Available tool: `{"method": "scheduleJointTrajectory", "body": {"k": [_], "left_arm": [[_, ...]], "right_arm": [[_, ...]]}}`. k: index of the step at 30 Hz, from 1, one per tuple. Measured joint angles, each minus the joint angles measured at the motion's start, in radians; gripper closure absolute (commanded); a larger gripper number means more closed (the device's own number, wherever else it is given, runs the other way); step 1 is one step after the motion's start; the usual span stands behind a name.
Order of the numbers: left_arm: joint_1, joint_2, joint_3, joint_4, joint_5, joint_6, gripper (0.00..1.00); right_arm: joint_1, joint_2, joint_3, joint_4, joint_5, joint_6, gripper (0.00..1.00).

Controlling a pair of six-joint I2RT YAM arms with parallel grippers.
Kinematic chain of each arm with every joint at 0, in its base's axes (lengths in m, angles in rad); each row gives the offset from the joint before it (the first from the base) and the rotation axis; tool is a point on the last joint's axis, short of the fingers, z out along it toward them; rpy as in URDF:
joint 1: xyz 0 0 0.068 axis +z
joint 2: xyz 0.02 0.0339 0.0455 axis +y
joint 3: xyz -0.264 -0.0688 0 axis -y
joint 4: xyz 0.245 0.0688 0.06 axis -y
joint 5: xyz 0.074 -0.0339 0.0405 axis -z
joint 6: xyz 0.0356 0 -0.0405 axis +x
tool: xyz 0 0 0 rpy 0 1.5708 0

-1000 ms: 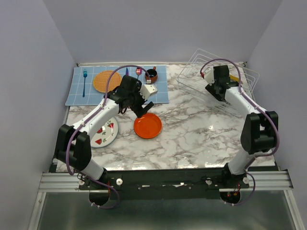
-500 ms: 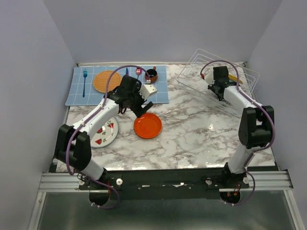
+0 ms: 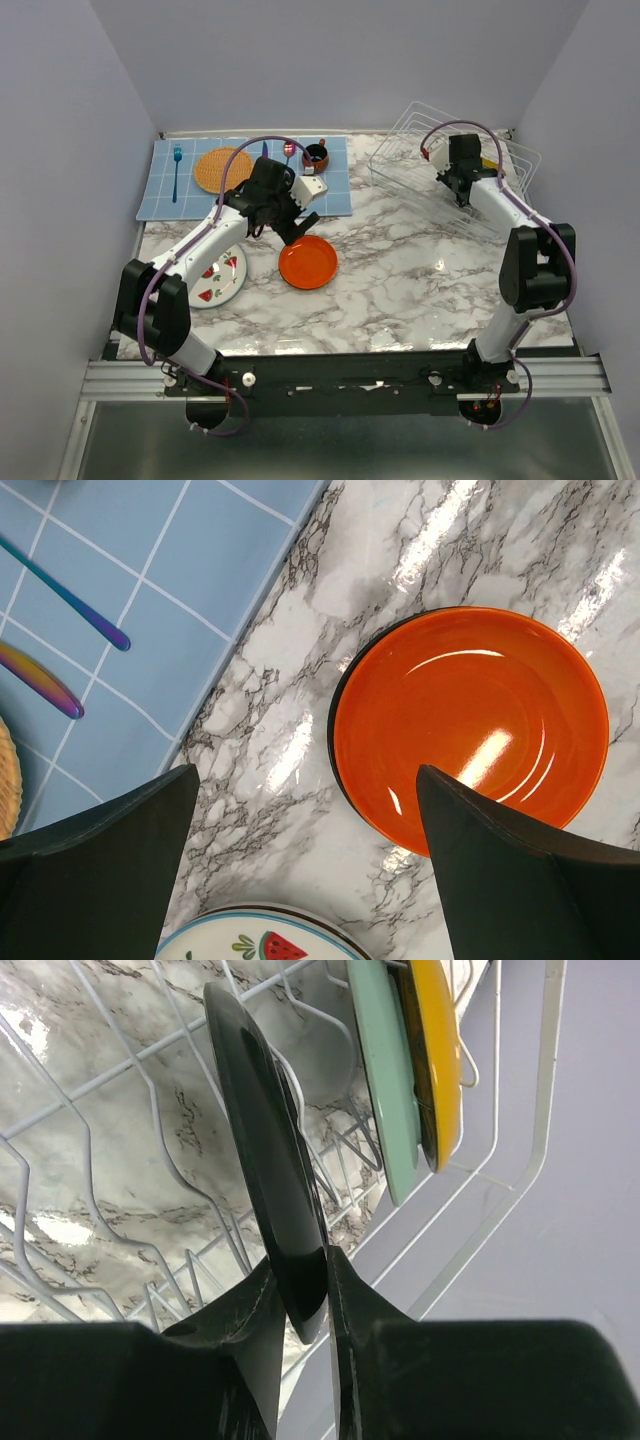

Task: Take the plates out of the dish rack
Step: Unload the plate from the dish rack.

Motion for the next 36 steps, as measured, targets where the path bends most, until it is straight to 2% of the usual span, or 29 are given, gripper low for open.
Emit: {"method": "scheduleJointTrajectory", "body": {"k": [7, 18, 23, 29, 36], "left_arm": [[0.000, 0.000, 0.000, -0.002, 0.000, 0.000, 0.01], [0.000, 0.029, 0.037, -0.003, -0.005, 0.000, 0.01], [0.000, 0.084, 0.101, -0.005, -0.006, 0.000, 0.01], [0.003, 0.088, 0.102, -0.002, -0.006, -0.002, 0.01], [0.023, 0.091, 0.108, 0.008, -0.006, -0.007, 0.01]], "right_arm": [[0.000, -0.082, -0.007, -0.050, 0.002, 0.000, 0.87], [0.001, -0.189, 0.002, -0.138, 0.006, 0.017, 0.99], [0.018, -0.259, 0.075, -0.208, -0.012, 0.044, 0.99], [0.029, -0.290, 0.134, -0.291, -0.049, 0.073, 0.99], [0.030, -0.362, 0.260, -0.415, -0.157, 0.144, 0.99]]}}
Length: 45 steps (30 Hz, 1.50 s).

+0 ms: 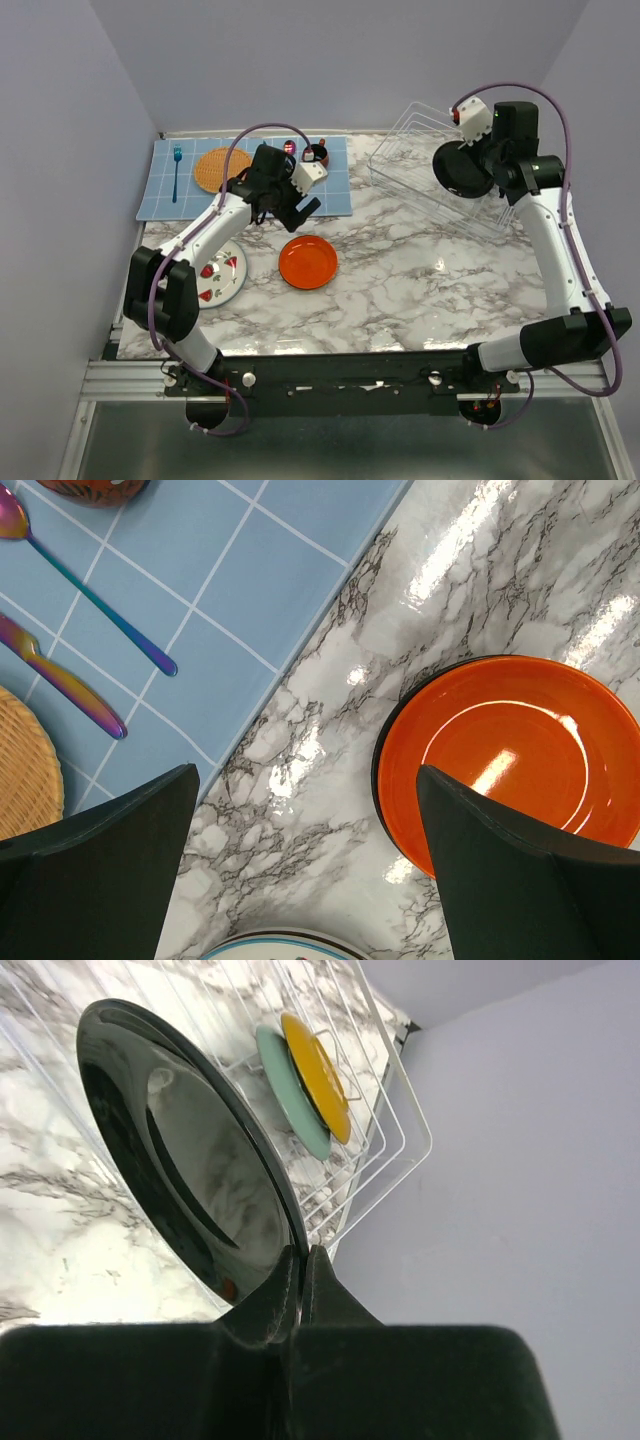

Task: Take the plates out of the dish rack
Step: Unload the plate from the dish rack, then place the plate at the center of the board.

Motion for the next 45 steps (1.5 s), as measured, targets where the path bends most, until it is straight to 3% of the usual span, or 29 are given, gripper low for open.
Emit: {"method": "scheduleJointTrajectory", "body": {"k": [5, 10, 14, 19, 22, 32, 42, 45], "left_arm": [[0.005, 0.000, 0.002, 0.002, 0.000, -0.002, 0.01], [0.026, 0.000, 0.002, 0.004, 0.036, -0.014, 0.01], [0.078, 0.000, 0.009, -0.009, 0.127, -0.017, 0.01], [0.135, 0.028, 0.082, -0.093, 0.310, 0.002, 0.05], [0.142, 0.075, 0.136, -0.174, 0.466, 0.033, 0.08], [0.127, 0.126, 0.138, -0.291, 0.747, 0.062, 0.13], [0.076, 0.124, 0.080, -0.238, 0.800, 0.017, 0.16], [0.071, 0.125, 0.080, -0.227, 0.810, 0.008, 0.24]], "right_arm": [[0.003, -0.034, 0.084, -0.087, -0.095, 0.048, 0.99], [0.004, -0.051, 0.119, -0.185, -0.298, 0.108, 0.99], [0.032, -0.065, 0.005, -0.207, -0.458, 0.137, 0.99], [0.157, -0.024, -0.210, -0.202, -0.530, 0.161, 0.99], [0.221, 0.029, -0.253, -0.196, -0.563, 0.178, 0.99], [0.258, 0.157, -0.150, -0.150, -0.706, 0.222, 0.99], [0.314, 0.307, -0.019, -0.136, -0.835, 0.251, 0.99], [0.328, 0.324, -0.011, -0.137, -0.855, 0.251, 0.99]]}}
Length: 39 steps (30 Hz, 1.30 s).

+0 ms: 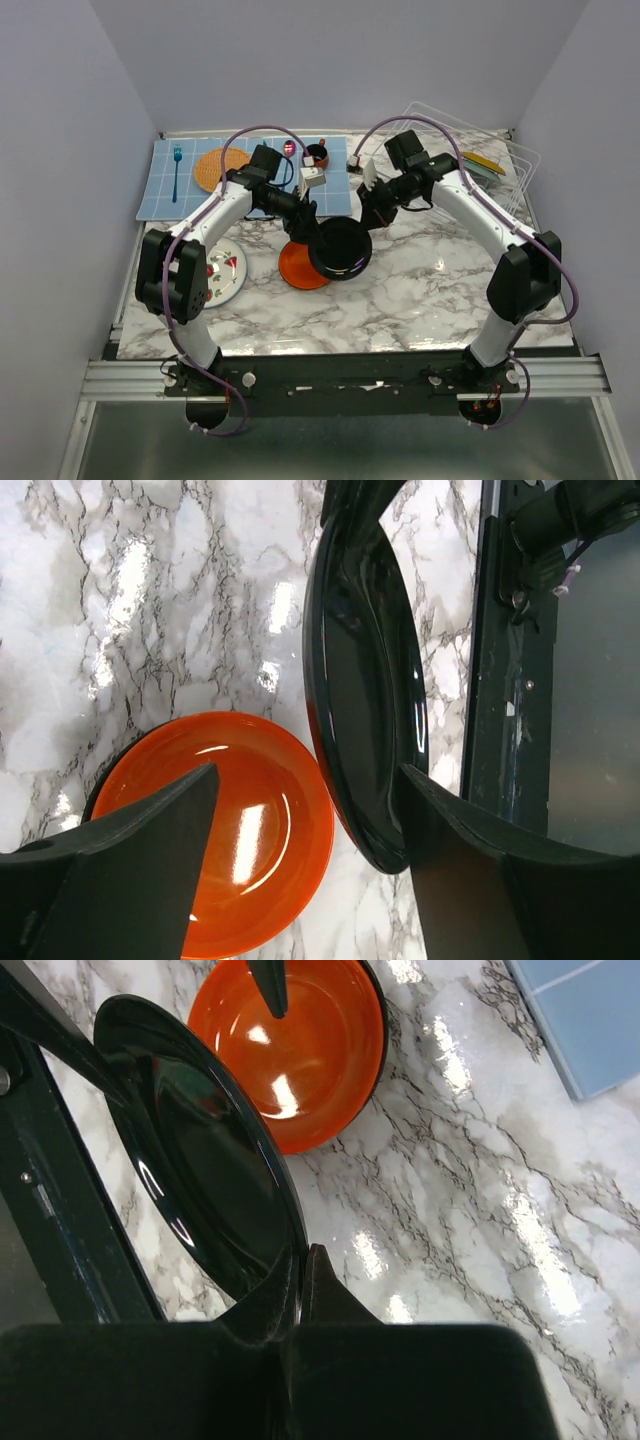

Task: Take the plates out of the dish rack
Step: Place the plate at the center of the board.

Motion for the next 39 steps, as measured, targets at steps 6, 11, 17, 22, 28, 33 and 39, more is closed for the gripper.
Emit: {"method": "scheduleJointTrajectory", "body": {"k": [6, 11, 17, 22, 28, 33, 39], "left_arm": [[-0.009, 0.010, 0.010, 0.001, 0.012, -0.007, 0.53], [-0.022, 0.027, 0.017, -0.013, 0.030, -0.003, 0.90], [-0.008, 0.049, 0.021, -0.021, 0.006, -0.020, 1.00], [-0.009, 0.051, 0.036, -0.048, -0.005, -0.002, 1.00], [-0.014, 0.063, 0.065, -0.104, -0.034, 0.073, 1.00], [-0.021, 0.088, 0.093, -0.157, -0.080, 0.130, 1.00], [-0.012, 0.211, 0.251, -0.338, -0.126, 0.257, 1.00]], "right_arm": [[0.011, 0.008, 0.003, 0.001, -0.019, 0.000, 0.99], [0.014, 0.008, 0.009, 0.006, -0.014, 0.005, 0.99], [0.033, 0.013, 0.019, -0.010, -0.012, 0.030, 0.99], [0.042, 0.016, 0.019, -0.010, -0.008, 0.040, 0.78], [0.051, 0.014, 0.003, 0.013, -0.003, 0.029, 0.69], [0.055, -0.010, -0.038, 0.032, 0.012, 0.028, 0.68], [0.058, -0.071, -0.095, 0.040, 0.034, 0.021, 0.67]]}}
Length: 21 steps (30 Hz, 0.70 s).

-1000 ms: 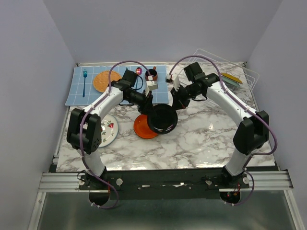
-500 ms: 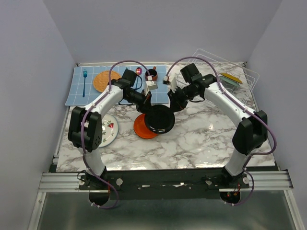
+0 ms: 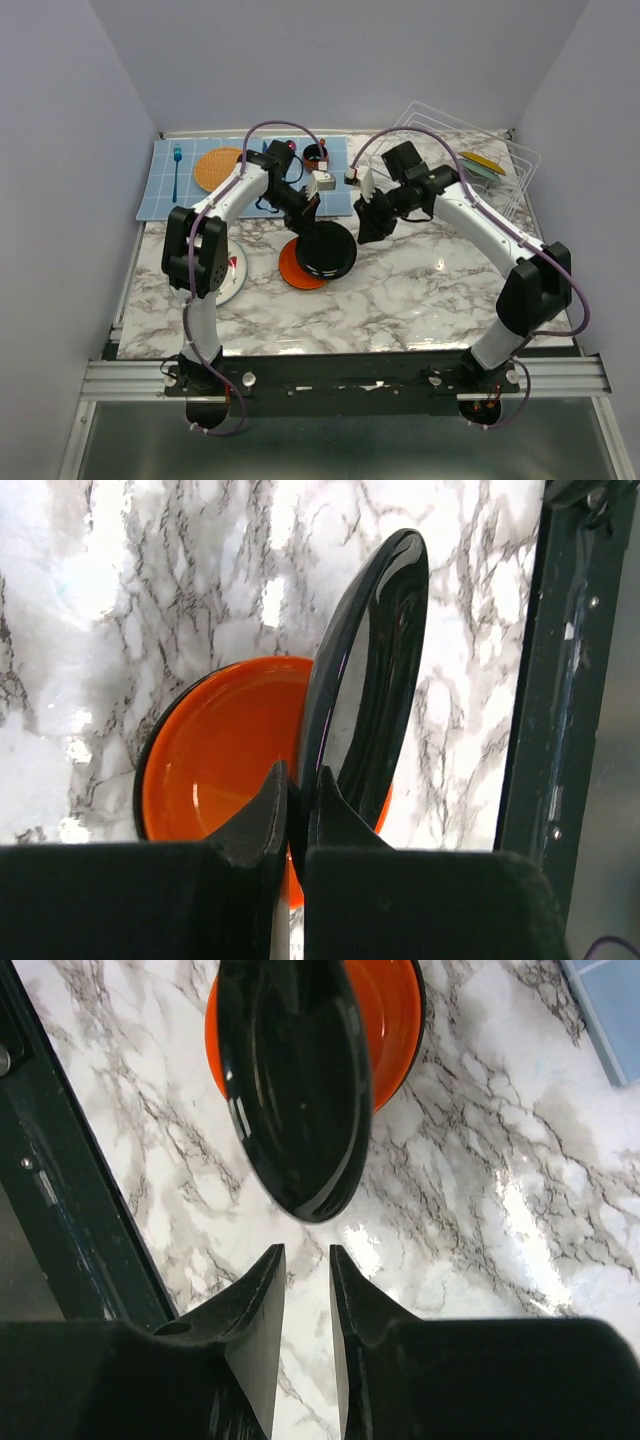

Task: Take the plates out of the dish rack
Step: Place the plate at the center of the board.

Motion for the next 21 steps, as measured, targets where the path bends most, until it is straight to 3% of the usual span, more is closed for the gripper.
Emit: {"method": "scheduleJointTrajectory", "body": {"k": [12, 21], "left_arm": [[0.056, 0.170, 0.315, -0.229, -0.079, 0.159, 1.00], [0.058, 0.228, 0.344, -0.248, -0.102, 0.220, 1.00]], "right_arm": [[0.006, -0.084, -0.100, 0.026, 0.021, 0.000, 0.66], [0.006, -0.086, -0.130, 0.055, 0.023, 0.000, 0.67]]}}
